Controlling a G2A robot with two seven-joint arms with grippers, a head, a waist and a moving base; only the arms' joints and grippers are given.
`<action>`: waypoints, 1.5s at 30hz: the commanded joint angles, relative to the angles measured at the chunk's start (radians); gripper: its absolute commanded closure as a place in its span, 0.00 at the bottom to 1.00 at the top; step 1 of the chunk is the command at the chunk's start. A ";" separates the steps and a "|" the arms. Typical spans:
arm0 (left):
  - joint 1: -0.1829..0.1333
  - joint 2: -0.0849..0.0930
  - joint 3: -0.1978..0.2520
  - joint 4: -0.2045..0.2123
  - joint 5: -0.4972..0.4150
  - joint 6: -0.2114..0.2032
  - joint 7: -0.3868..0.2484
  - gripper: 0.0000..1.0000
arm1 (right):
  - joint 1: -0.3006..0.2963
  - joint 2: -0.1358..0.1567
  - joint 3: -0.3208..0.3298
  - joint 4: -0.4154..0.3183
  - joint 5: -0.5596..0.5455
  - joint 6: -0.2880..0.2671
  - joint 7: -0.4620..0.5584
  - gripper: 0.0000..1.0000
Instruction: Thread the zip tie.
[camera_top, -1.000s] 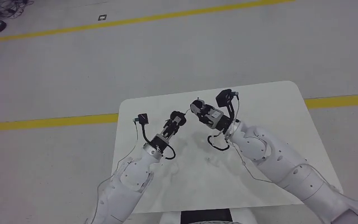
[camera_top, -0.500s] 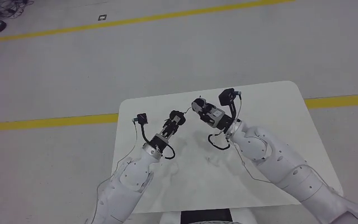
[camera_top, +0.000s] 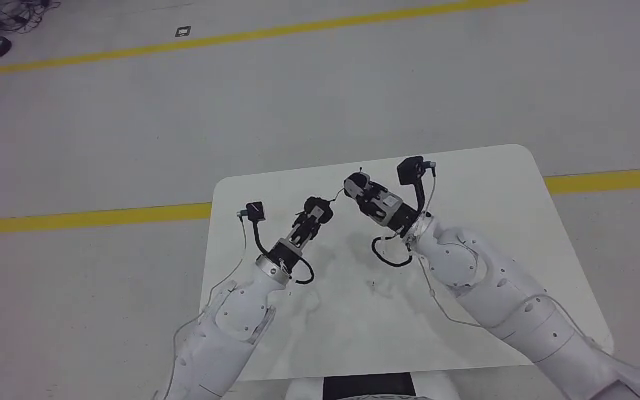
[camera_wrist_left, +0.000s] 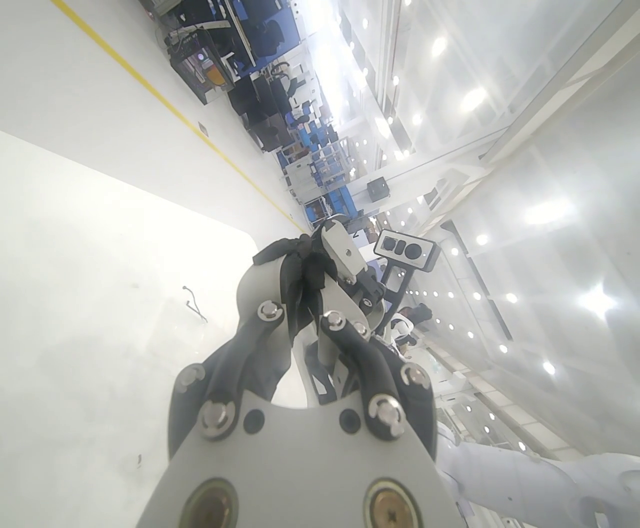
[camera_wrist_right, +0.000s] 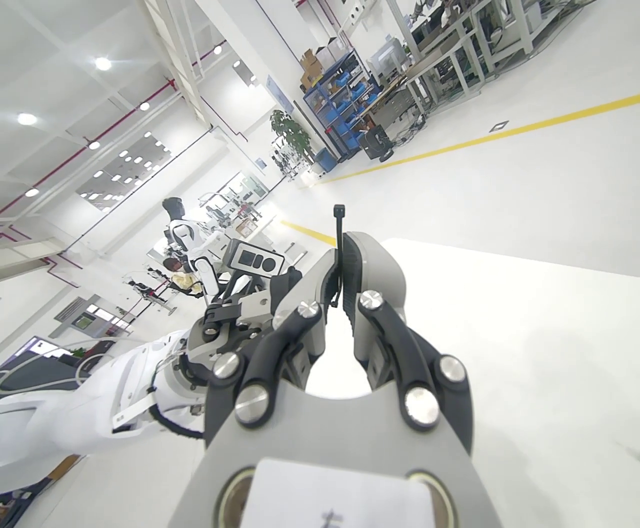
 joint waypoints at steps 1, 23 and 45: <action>0.001 -0.001 -0.001 0.000 0.001 0.000 0.000 1.00 | -0.002 -0.002 0.004 -0.001 -0.002 0.000 0.001 1.00; 0.006 -0.006 -0.017 0.019 0.011 0.000 0.001 1.00 | -0.020 -0.007 0.037 -0.020 -0.016 0.000 0.017 1.00; 0.009 -0.012 -0.016 0.017 0.009 0.000 -0.008 1.00 | -0.012 -0.019 0.026 -0.003 -0.019 0.000 0.029 1.00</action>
